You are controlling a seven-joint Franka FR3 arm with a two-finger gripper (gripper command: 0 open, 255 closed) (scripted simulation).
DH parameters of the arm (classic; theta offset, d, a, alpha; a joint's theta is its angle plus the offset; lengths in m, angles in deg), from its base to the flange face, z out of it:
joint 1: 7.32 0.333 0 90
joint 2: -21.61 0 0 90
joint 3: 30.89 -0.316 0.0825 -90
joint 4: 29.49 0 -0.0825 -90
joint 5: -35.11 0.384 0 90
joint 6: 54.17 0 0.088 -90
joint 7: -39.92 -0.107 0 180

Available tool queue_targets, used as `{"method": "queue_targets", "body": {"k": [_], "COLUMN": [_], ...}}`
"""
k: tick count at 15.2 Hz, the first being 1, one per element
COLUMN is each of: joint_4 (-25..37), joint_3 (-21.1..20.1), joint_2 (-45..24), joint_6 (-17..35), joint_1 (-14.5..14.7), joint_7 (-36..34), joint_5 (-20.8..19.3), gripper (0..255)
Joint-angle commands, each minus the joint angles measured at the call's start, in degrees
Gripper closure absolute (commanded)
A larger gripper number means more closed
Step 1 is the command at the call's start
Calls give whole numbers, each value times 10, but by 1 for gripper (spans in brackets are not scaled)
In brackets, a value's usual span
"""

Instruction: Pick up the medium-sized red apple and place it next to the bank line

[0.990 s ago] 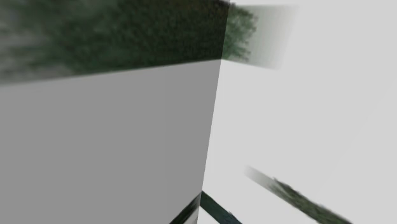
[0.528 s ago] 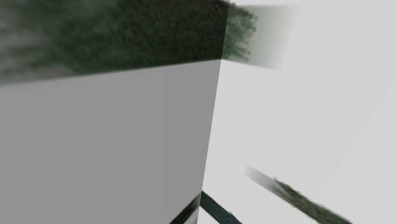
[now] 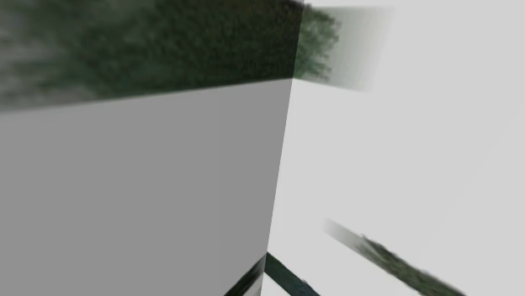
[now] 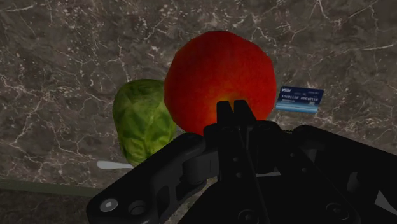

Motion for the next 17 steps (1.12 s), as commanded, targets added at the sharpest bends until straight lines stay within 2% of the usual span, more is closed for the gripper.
{"method": "queue_targets", "body": {"k": [1,3,5,7,8,17], "joint_4": [54,119,194,281,303,200], "joint_3": [-28,-38,-31,-15,-9,-13], "joint_2": [-73,-149,-220,-287,-302,-282], "joint_6": [-13,-39,-71,-107,-116,-34], "joint_1": [19,63,122,190,207,168], "joint_7": [-52,-98,-131,-152,-154,-163], "joint_5": [-57,-117,-172,-220,-229,-214], "gripper": [255,255,255,255,255,255]}}
